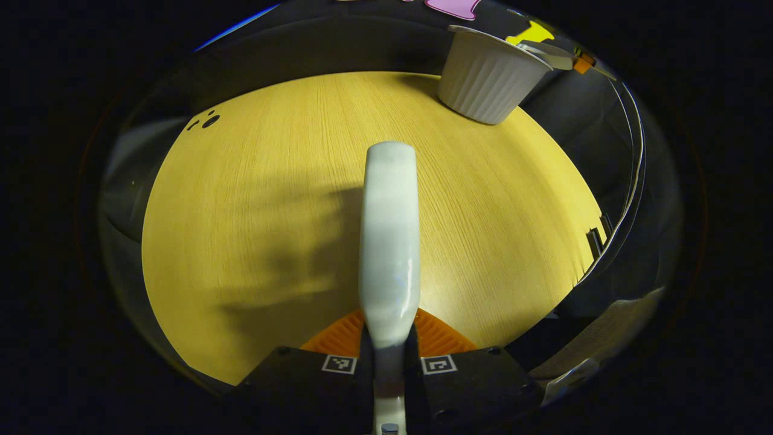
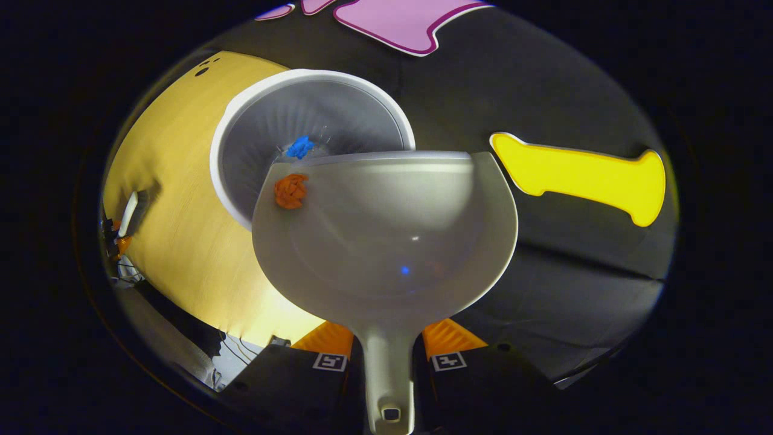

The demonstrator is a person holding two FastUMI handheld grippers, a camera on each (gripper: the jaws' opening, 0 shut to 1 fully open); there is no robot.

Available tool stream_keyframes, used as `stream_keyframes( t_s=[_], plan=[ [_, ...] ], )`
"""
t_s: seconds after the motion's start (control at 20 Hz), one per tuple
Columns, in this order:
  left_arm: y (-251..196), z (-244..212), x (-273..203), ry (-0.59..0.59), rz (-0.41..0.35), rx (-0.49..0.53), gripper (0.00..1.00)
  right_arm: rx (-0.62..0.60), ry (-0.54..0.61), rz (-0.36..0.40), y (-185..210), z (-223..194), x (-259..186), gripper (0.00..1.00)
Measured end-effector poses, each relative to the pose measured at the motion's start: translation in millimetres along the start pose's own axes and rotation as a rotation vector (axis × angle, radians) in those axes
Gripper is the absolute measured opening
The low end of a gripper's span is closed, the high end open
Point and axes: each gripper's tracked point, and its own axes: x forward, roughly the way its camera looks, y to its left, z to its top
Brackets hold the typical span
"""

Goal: Pick up the small broom and dustpan from the desktop, sweep the trash into the dustpan with the broom, and then empty the trash into the garbage bin.

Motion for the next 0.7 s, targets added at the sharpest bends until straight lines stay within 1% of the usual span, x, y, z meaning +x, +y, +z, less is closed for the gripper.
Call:
stream_keyframes(
  t_s=[0.05, 0.1, 0.15, 0.2, 0.4, 0.5, 0.55, 0.65, 0.7],
  plan=[
    [-0.9, -0.5, 0.6, 0.003, 0.000, -0.003, 0.24, -0.011, 0.012, 0.006, -0.2, 2.3, 1.8, 0.32],
    [-2.1, -0.9, 0.2, 0.005, 0.000, -0.006, 0.24, -0.021, 0.020, 0.011, -0.4, 5.1, 2.3, 0.36],
    [-1.8, -0.7, -0.3, 0.004, 0.003, -0.009, 0.24, -0.031, 0.025, 0.015, -0.7, 7.9, 2.2, 0.32],
    [-1.9, -1.2, -0.3, 0.004, 0.006, -0.014, 0.24, -0.035, 0.028, 0.019, -0.6, 9.7, 2.4, 0.36],
    [-3.3, -1.5, -1.3, 0.008, 0.010, -0.032, 0.24, -0.090, 0.036, 0.010, 1.0, 16.3, 3.4, 0.36],
    [-4.7, -1.1, -0.7, 0.008, 0.011, -0.038, 0.24, -0.099, 0.021, 0.027, 5.7, 22.4, 2.4, 0.36],
    [-5.2, -1.3, -0.2, 0.007, 0.011, -0.040, 0.24, -0.107, 0.024, 0.019, 4.6, 23.3, 2.4, 0.36],
    [-6.1, -2.1, -0.2, 0.007, 0.011, -0.048, 0.24, -0.176, 0.043, -0.066, -6.3, 23.7, 1.9, 0.36],
    [-7.2, -1.9, -0.3, 0.008, 0.009, -0.050, 0.24, -0.178, 0.035, -0.068, -5.0, 24.9, 2.9, 0.36]
  ],
)
